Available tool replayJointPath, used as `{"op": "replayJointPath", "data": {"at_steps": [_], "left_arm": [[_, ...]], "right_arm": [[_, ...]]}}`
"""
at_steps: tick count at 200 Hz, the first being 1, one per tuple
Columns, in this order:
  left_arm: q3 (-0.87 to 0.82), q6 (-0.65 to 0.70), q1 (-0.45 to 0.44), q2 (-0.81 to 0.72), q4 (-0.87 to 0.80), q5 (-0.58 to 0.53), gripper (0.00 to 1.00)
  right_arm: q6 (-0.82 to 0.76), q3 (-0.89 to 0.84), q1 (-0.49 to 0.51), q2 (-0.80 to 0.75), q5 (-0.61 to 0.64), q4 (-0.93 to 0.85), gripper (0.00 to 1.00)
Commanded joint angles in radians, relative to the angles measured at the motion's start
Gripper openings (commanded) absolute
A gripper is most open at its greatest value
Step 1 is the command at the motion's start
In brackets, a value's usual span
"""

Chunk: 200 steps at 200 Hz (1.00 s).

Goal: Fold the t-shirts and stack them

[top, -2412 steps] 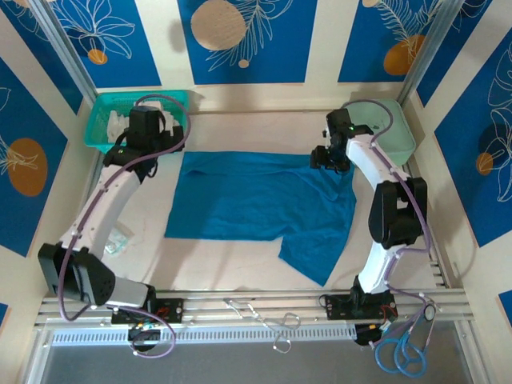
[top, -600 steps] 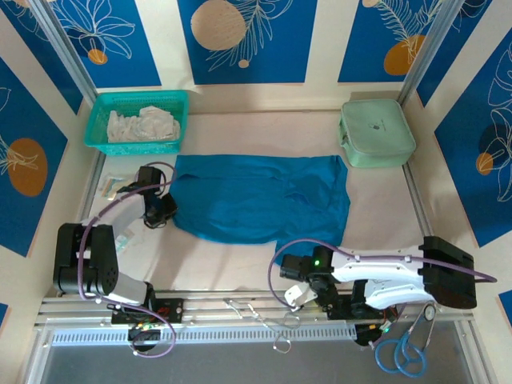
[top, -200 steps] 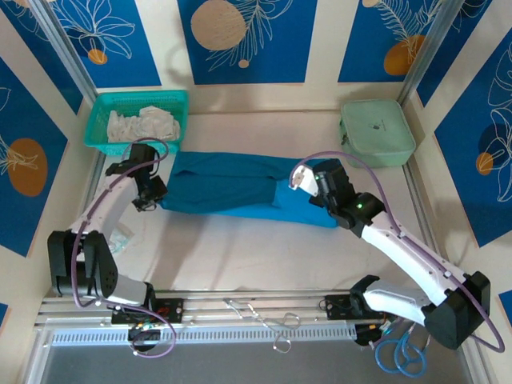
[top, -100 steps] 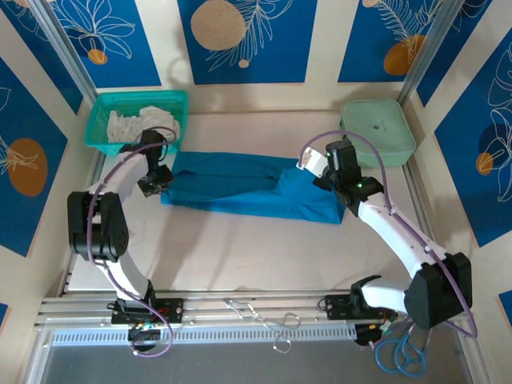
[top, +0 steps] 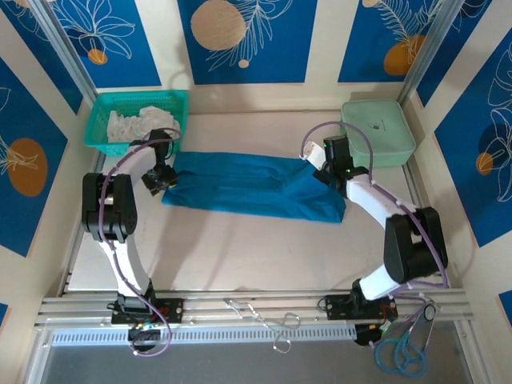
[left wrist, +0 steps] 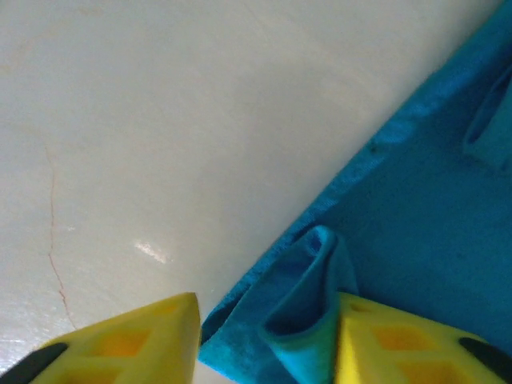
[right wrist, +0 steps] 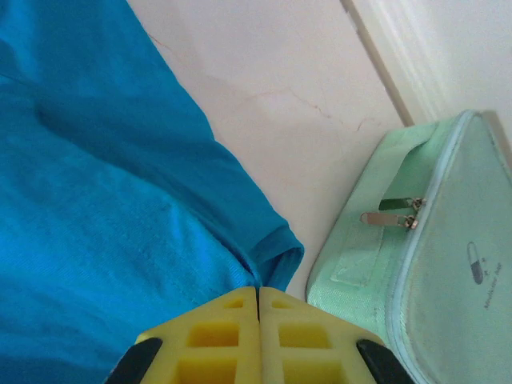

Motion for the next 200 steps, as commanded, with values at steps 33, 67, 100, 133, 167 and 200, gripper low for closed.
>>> {"op": "replayJointPath", "data": {"at_steps": [33,67,100,133,167,200], "left_arm": [[0.019,-0.011,0.002,-0.105,-0.038,-0.063,0.93],[0.003,0.022,0.002,-0.262,-0.042,-0.063,0.99],[0.004,0.094,0.002,-0.393,-0.05,-0.021,0.99],[0.043,0.182,-0.004,-0.4,-0.054,0.104,0.92],[0.213,0.256,-0.055,-0.214,-0.104,0.189,0.67],[0.496,0.297,-0.142,0.069,-0.192,0.165,0.54]], "right_arm": [[0.322,0.14,-0.038,0.148,0.208,0.044,0.3],[0.517,0.169,-0.049,0.104,0.19,-0.065,0.4],[0.747,0.175,-0.053,0.005,0.121,-0.262,0.43],[0.98,0.135,-0.07,-0.112,-0.082,-0.452,0.46],[1.161,0.034,-0.111,-0.212,-0.274,-0.529,0.49],[1.287,-0.047,-0.142,-0.214,-0.419,-0.529,0.49]]}}
